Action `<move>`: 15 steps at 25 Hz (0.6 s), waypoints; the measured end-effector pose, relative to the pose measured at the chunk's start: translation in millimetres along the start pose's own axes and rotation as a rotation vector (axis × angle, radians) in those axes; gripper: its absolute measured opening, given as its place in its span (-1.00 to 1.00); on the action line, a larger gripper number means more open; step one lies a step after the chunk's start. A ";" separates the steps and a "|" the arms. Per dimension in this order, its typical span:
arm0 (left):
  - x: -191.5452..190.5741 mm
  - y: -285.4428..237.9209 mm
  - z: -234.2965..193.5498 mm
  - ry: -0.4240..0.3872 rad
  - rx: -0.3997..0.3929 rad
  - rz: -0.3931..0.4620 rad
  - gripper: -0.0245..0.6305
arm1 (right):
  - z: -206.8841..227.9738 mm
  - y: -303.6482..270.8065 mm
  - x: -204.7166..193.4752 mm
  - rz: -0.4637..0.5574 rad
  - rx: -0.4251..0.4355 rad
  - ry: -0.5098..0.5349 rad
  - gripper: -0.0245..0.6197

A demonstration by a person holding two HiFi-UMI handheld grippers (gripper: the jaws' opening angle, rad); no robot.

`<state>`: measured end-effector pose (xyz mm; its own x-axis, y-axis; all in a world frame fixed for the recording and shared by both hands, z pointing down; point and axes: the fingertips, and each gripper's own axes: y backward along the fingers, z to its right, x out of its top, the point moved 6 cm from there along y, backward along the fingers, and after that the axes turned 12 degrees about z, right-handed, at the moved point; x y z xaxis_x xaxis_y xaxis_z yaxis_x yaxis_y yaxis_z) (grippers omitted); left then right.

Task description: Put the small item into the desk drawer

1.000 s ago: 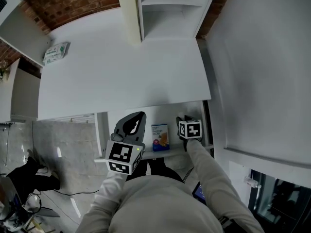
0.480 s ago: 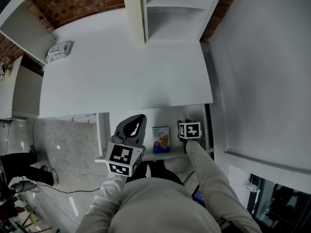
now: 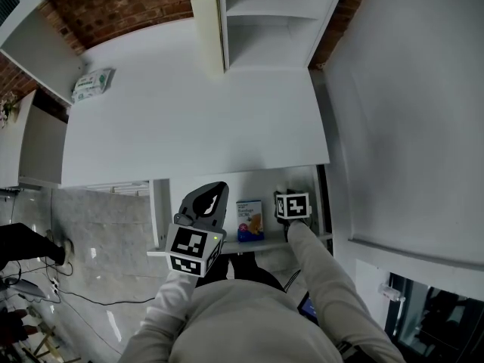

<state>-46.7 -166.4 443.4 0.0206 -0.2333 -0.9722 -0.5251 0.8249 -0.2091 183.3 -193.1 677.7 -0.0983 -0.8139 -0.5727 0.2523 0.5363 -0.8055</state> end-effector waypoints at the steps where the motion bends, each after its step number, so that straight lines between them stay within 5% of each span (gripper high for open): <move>1: 0.5 -0.1 0.2 -0.001 -0.001 0.001 -0.87 | 0.6 -0.9 -1.1 0.000 -0.004 0.000 -0.37; 8: 2.8 2.4 0.6 -0.004 -0.003 0.008 -0.87 | -0.3 7.7 3.6 0.032 -0.011 -0.026 -0.11; 15: 5.4 0.8 5.1 -0.008 -0.026 0.028 -0.87 | -10.3 31.2 18.5 0.161 0.020 -0.039 -0.11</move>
<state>-42.6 -164.4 437.4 0.0123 -0.2062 -0.9784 -0.5477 0.8173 -0.1792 179.4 -189.1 640.4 -0.0179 -0.7259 -0.6875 0.2810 0.6563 -0.7002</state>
